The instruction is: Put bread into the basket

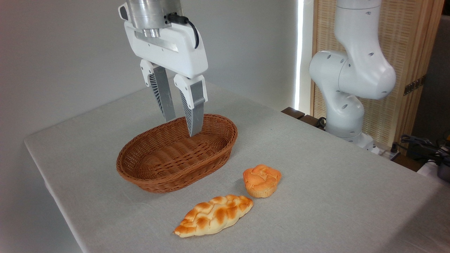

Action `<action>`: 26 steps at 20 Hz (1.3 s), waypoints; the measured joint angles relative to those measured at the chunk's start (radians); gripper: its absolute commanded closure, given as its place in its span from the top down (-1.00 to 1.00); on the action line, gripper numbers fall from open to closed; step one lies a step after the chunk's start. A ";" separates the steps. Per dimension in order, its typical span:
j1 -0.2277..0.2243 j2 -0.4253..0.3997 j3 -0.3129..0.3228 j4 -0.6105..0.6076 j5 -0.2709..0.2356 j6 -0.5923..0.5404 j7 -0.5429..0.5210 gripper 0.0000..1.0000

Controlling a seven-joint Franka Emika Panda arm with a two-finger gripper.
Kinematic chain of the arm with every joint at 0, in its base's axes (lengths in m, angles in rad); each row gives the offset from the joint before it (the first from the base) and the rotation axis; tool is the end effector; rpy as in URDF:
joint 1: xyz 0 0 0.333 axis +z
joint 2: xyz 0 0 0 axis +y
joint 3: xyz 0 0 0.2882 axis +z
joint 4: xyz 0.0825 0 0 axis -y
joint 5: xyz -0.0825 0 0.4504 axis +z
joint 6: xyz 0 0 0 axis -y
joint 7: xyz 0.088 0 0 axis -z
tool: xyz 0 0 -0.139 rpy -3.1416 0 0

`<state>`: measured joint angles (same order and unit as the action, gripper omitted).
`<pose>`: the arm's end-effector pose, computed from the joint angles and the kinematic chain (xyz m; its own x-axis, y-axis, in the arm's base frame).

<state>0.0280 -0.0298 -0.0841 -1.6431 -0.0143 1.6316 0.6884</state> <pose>0.6168 -0.0371 0.5494 0.7357 -0.6769 0.0215 -0.6770 -0.7360 -0.0024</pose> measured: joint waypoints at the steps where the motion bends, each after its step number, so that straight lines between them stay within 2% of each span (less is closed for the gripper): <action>1: 0.000 -0.004 0.000 -0.021 0.000 0.026 0.000 1.00; 5: 0.001 -0.021 0.029 -0.133 0.001 0.168 0.002 1.00; 11: 0.005 -0.033 0.077 -0.183 0.004 0.192 0.068 1.00; 13: 0.005 -0.034 0.094 -0.206 0.028 0.208 0.104 1.00; 17: 0.006 -0.030 0.118 -0.276 0.047 0.300 0.132 1.00; 23: 0.005 0.023 0.119 -0.317 0.050 0.372 0.132 1.00; 26: 0.005 0.061 0.119 -0.353 0.088 0.471 0.140 1.00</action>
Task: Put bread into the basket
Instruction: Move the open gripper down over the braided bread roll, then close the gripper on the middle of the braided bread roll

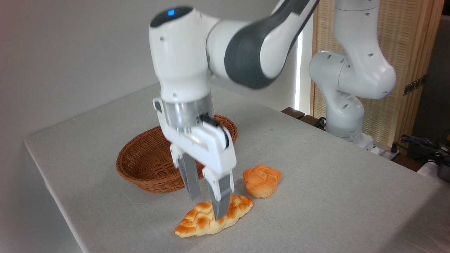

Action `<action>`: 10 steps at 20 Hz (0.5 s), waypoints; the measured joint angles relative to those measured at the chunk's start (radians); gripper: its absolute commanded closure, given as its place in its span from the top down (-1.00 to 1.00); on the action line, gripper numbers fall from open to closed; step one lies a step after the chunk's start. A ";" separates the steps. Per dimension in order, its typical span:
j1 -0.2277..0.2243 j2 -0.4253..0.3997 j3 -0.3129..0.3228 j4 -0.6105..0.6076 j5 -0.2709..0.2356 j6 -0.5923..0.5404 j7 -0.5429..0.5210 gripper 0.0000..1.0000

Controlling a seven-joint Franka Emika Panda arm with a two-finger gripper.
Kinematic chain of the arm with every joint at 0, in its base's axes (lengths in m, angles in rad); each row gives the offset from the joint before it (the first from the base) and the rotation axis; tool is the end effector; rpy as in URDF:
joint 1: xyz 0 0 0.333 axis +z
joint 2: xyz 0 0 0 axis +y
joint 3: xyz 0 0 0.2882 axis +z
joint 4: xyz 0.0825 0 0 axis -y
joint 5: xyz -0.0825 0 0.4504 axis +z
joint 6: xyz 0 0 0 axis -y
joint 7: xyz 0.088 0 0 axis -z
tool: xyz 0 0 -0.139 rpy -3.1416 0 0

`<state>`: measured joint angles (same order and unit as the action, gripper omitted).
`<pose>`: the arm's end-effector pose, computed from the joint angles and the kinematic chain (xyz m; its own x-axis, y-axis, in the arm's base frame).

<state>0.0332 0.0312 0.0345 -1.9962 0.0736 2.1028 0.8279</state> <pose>0.6286 0.0481 0.3622 0.7001 -0.7140 0.0007 -0.7104 -0.6967 -0.0999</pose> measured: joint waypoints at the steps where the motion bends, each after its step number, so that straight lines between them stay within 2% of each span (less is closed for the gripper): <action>1: 0.000 0.018 0.000 -0.022 0.006 0.041 0.001 1.00; 3: 0.000 0.044 -0.001 -0.049 0.007 0.087 0.003 1.00; 7: -0.002 0.045 -0.001 -0.054 0.007 0.093 0.003 0.96; 9: -0.002 0.044 -0.001 -0.058 0.007 0.093 0.003 0.47; 10: -0.002 0.044 -0.001 -0.060 0.007 0.093 0.003 0.10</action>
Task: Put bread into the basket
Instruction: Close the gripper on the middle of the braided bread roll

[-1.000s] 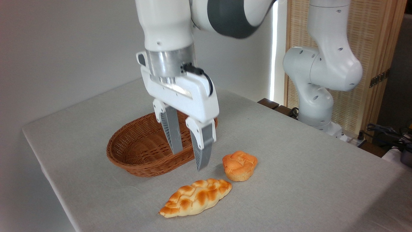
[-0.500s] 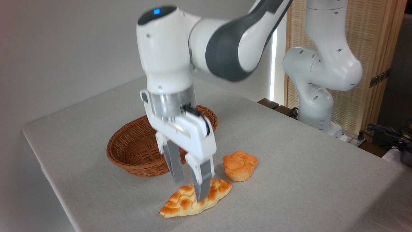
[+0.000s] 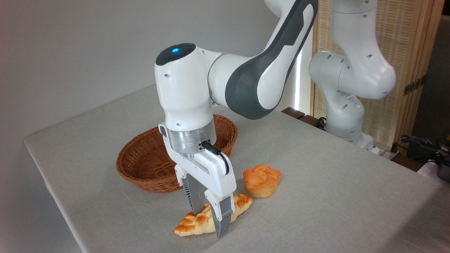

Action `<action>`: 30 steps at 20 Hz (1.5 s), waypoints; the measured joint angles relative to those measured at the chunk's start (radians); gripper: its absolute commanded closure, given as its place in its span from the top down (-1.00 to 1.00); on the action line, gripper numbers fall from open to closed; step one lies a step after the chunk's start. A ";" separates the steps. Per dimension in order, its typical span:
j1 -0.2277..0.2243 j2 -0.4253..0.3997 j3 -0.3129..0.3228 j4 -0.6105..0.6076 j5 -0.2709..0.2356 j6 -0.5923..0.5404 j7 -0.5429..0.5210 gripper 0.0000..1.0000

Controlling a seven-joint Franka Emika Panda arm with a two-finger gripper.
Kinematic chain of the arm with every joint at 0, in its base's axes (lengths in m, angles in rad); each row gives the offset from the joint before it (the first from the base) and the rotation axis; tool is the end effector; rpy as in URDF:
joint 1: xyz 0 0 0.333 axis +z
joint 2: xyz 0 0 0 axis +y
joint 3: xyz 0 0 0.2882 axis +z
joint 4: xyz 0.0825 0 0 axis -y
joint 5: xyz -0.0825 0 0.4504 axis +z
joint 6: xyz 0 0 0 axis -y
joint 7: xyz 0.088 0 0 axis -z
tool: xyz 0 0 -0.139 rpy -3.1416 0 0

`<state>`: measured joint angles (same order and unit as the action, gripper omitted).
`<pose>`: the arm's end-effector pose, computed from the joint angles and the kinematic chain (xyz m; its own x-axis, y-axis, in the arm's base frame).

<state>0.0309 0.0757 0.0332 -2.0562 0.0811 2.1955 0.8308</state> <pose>0.6245 0.0451 0.3114 0.6882 -0.7254 -0.0108 -0.7230 -0.6845 -0.0936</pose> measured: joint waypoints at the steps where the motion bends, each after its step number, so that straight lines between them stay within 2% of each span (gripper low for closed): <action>1: 0.000 0.000 0.000 -0.001 0.000 0.000 0.000 -0.23; 2: 0.000 0.000 0.000 -0.003 0.000 0.000 0.000 -0.36; 5: -0.002 0.000 -0.002 -0.008 0.000 0.000 0.000 -0.43; 26: -0.011 -0.006 -0.006 -0.012 -0.001 -0.007 0.000 -0.43; 30: -0.007 -0.014 -0.002 0.035 -0.001 -0.116 0.000 -0.43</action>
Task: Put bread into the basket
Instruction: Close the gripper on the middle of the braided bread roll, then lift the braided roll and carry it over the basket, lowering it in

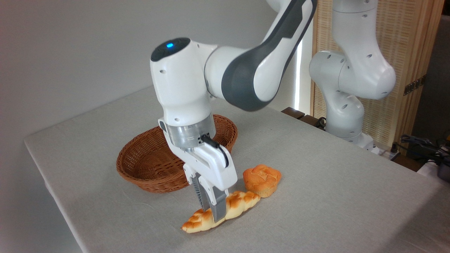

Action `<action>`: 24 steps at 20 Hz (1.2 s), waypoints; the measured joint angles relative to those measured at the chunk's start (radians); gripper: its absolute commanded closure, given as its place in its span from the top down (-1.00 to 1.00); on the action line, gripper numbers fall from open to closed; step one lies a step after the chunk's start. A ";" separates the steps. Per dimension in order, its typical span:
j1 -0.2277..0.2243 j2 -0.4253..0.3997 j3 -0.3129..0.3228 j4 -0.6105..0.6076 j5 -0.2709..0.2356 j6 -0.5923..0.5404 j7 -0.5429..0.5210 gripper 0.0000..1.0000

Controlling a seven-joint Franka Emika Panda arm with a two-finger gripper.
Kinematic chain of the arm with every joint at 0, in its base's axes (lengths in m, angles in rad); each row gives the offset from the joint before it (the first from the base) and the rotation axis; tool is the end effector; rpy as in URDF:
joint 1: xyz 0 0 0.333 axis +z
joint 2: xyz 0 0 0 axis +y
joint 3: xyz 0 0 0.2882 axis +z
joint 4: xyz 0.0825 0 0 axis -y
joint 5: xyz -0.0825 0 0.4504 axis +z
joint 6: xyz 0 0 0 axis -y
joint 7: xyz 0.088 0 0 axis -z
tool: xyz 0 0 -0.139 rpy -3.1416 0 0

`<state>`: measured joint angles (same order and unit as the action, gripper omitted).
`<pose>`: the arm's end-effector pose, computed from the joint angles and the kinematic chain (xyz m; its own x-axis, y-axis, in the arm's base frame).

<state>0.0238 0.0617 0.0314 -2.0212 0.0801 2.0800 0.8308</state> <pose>0.6196 0.0405 0.3278 0.6858 -0.7256 -0.0558 -0.7277 -0.6844 -0.0451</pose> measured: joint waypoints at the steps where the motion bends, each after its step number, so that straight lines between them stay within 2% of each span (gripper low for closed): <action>1: 0.002 -0.002 0.001 0.023 0.000 -0.032 0.000 -0.43; 8: 0.004 -0.016 0.003 0.202 -0.009 -0.234 0.000 -0.40; 11: 0.003 -0.031 -0.003 0.271 -0.122 -0.334 -0.003 -0.34; 13: 0.002 -0.044 -0.025 0.291 -0.185 -0.368 -0.042 -0.32; 16: 0.000 -0.051 -0.096 0.293 -0.213 -0.375 -0.133 -0.28; 19: -0.007 -0.043 -0.201 0.293 -0.214 -0.370 -0.231 -0.10; 21: -0.010 -0.040 -0.247 0.293 -0.214 -0.356 -0.267 0.01; 22: -0.012 -0.039 -0.262 0.293 -0.214 -0.338 -0.277 0.14; 24: -0.021 -0.024 -0.284 0.288 -0.214 -0.281 -0.297 0.60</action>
<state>0.0025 0.0373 -0.2521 -1.7333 -0.1342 1.7987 0.5334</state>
